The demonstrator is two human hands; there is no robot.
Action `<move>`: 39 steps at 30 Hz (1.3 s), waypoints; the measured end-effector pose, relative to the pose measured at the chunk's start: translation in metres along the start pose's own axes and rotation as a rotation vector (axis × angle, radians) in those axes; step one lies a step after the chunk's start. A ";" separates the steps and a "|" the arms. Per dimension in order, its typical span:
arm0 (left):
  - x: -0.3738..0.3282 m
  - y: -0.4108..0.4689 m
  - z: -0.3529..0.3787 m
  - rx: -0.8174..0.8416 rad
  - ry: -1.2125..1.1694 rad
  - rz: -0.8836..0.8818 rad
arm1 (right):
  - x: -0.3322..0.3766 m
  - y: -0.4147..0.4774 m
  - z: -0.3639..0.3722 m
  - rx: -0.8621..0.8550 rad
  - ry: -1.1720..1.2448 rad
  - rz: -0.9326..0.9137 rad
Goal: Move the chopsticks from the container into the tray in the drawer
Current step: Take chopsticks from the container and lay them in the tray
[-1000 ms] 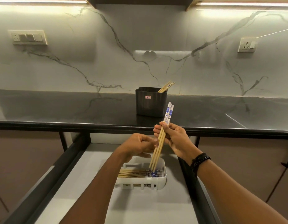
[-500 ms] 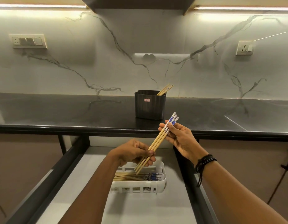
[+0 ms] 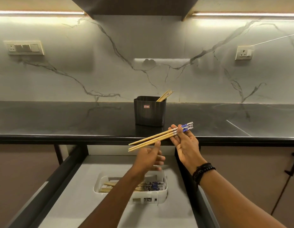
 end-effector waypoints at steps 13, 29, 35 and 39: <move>-0.014 0.006 -0.022 0.077 -0.930 0.042 | -0.021 -0.024 0.018 0.174 -0.019 0.184; -0.019 0.002 -0.048 0.149 -0.941 -0.081 | -0.001 -0.022 0.019 0.402 -0.015 0.187; -0.017 0.005 -0.049 0.147 -0.944 -0.065 | -0.005 -0.023 0.018 0.400 -0.045 0.203; -0.017 0.007 -0.053 0.091 -0.922 -0.010 | -0.007 -0.021 0.015 0.352 -0.117 0.164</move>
Point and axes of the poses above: each hand's wrist, its own y-axis towards the middle knuckle, its own z-axis out of the palm, x = y × z, the point moved 1 cm from there along y, towards the middle knuckle, and after that the axes turned 15 degrees about -z, right-handed, at the moved point
